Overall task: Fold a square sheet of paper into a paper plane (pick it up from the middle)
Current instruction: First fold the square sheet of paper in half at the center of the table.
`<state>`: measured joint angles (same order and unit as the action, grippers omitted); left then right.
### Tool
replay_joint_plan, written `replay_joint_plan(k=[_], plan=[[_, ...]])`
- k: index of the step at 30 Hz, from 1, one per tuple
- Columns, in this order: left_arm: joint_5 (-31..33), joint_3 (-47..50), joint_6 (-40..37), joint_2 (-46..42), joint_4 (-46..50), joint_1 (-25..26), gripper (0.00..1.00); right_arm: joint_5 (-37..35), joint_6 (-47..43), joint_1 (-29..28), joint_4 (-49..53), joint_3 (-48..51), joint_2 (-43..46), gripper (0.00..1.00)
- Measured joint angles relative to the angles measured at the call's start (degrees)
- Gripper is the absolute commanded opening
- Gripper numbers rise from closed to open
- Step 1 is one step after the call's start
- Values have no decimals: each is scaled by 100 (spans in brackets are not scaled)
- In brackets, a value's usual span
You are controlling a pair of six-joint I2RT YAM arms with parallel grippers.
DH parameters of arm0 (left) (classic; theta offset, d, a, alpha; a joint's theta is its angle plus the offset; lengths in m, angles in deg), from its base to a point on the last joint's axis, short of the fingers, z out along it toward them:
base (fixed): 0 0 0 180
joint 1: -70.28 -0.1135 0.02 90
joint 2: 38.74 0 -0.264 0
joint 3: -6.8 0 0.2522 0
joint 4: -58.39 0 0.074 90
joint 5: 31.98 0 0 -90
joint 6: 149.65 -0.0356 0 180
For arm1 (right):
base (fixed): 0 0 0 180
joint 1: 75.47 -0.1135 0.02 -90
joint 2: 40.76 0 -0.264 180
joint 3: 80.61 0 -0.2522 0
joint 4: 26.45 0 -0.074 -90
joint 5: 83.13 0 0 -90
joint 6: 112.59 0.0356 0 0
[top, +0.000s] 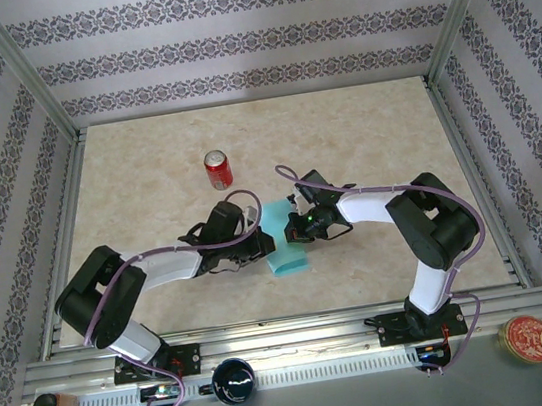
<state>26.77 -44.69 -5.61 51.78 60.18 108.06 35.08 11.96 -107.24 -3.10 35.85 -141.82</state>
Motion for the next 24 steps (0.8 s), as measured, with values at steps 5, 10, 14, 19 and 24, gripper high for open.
replay_joint_plan(k=[5,10,14,19,24], plan=[[11,55,48,208,-59,81,9,-9,0,0,-2,4,4,0],[87,376,33,323,-59,188,9,-11,0,0,-37,33,17,0],[175,505,-52,155,-57,197,10,-13,2,0,-66,63,33,0],[192,555,-160,-118,289,199,10,-20,2,0,-90,83,46,0],[195,540,-151,-483,339,203,11,-50,2,0,-94,94,66,0]])
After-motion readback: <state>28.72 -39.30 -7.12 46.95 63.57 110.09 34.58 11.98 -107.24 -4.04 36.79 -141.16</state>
